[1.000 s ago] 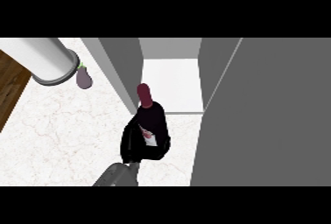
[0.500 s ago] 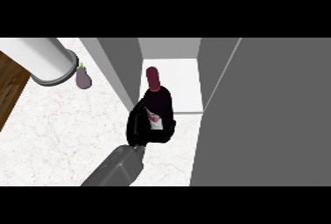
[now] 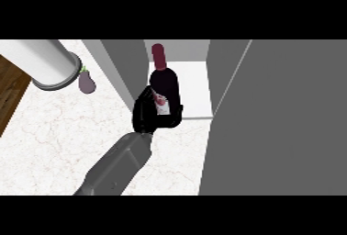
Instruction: Pick up the wine, place it into the cabinet and close the cabinet
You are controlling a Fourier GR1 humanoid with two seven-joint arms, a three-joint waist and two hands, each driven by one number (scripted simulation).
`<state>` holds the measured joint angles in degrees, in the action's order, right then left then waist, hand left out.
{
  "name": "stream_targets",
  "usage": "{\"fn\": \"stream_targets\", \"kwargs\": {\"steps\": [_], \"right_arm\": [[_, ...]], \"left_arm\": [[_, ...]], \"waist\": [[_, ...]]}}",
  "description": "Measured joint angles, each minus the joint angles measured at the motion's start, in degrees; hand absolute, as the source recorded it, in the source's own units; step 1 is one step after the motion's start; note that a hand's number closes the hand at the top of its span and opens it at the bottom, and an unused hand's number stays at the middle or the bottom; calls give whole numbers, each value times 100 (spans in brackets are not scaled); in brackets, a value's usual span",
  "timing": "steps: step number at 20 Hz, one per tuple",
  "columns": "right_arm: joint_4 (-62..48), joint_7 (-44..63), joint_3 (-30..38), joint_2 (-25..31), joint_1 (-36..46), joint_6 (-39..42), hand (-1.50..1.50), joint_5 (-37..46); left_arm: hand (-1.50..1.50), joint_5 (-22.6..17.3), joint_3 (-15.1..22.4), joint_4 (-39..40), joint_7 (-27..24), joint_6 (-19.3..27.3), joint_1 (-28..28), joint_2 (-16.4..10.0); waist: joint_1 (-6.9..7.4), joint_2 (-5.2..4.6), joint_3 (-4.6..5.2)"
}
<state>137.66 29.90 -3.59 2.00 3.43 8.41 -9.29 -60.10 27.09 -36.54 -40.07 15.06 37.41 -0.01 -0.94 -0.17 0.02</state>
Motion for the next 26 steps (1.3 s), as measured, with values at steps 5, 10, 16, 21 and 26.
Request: {"fn": "stream_targets", "kwargs": {"steps": [5, 10, 16, 21, 26], "right_arm": [[-111, -88, 24, 18, 66, 36, -150, 5], [-29, -49, -7, 5, 52, 2, -150, 4], [-253, -273, -29, -7, 86, 82, -150, 38], [-225, -292, -121, -37, 54, 85, -150, 75], [-261, -291, -70, -11, 116, 113, -150, -23]], "left_arm": [[150, -235, -113, 560, -112, -105, 528, 4], [150, -280, -275, 1100, -14, -146, 1029, 4], [150, -388, -297, 1685, 187, -63, 1556, 3], [150, -406, -405, 2134, 397, -98, 2060, 3], [150, -476, -396, 2319, 503, -43, 2284, 2]], "waist": [[-37, -11, 3], [-55, -27, 5], [-138, -73, 9], [-198, -86, 8], [-287, -100, 7]]}}
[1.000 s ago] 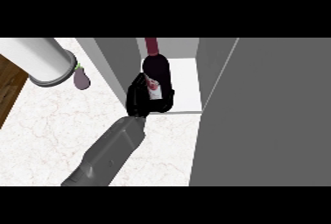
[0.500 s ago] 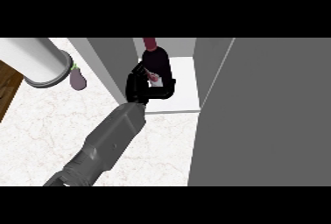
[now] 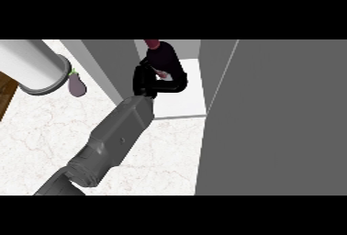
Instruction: Pick up the wine, place it into the cabinet and close the cabinet
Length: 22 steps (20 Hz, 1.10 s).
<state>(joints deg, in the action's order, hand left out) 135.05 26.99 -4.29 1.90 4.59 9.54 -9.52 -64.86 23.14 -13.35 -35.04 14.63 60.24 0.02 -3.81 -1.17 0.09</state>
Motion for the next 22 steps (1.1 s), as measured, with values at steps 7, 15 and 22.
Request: {"fn": "stream_targets", "kwargs": {"steps": [7, 15, 22], "right_arm": [[-217, -220, -131, -64, 70, 59, -150, 85], [-297, -192, -199, -92, 205, 46, -150, 58], [-408, -177, -237, -119, 357, 32, -150, 27]], "left_arm": [[150, -247, 42, -56, -257, -21, -64, -4], [150, -550, 491, -387, -232, 134, -330, -9], [150, -980, 914, -765, -320, 488, -524, -4]], "waist": [[-130, -22, -4], [-234, -23, -3], [-373, -53, 1]]}}
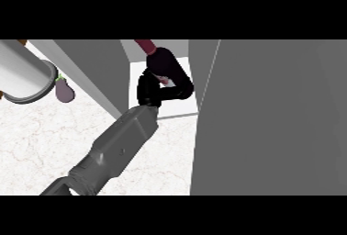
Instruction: Pick up the wine, place it into the cabinet and close the cabinet
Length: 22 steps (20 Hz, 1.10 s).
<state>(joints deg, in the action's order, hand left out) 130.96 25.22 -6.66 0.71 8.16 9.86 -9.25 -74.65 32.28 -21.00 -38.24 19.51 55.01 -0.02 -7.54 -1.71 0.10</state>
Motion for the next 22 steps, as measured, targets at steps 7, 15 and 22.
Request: {"fn": "stream_targets", "kwargs": {"steps": [7, 15, 22], "right_arm": [[34, 22, -18, 24, 5, 22, -150, -10], [52, 2, -26, 20, -57, 29, -150, -21], [-17, -51, 144, 101, 10, 97, -150, -141]], "left_arm": [[-150, -582, 157, -213, -291, 262, -24, 1], [-150, -1042, 296, -87, -436, 371, 146, 1], [-150, -1064, 751, 58, -533, 726, 289, 2]], "waist": [[-48, -11, 1], [-30, -16, -2], [-8, -16, -6]]}}
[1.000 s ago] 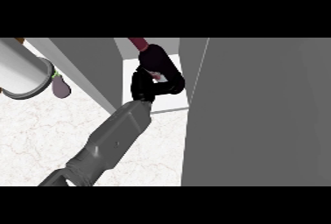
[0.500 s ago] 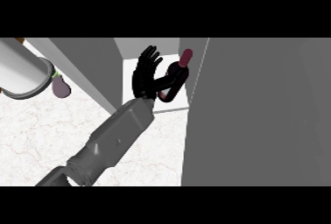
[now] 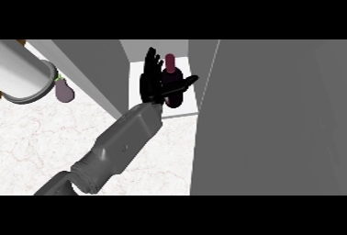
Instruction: Pick up the wine, place it into the cabinet and close the cabinet
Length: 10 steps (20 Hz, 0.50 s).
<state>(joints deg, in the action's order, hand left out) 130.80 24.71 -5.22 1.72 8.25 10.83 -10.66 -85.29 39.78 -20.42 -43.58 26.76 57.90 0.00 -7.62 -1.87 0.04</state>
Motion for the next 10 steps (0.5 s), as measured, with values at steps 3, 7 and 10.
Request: {"fn": "stream_targets", "kwargs": {"steps": [3, 7, 10], "right_arm": [[-44, -16, -10, -10, -7, -2, -150, 14], [5, -11, -10, -7, -85, 7, -150, -8], [88, 3, -41, -8, -180, 8, -150, 1]], "left_arm": [[-150, 89, 213, 88, 15, 64, 126, 0], [-150, 171, 417, 129, -30, 67, 225, 0], [-150, 130, 493, 15, -142, 148, 223, 0]], "waist": [[25, 0, 1], [72, 16, 0], [113, 34, 0]]}}
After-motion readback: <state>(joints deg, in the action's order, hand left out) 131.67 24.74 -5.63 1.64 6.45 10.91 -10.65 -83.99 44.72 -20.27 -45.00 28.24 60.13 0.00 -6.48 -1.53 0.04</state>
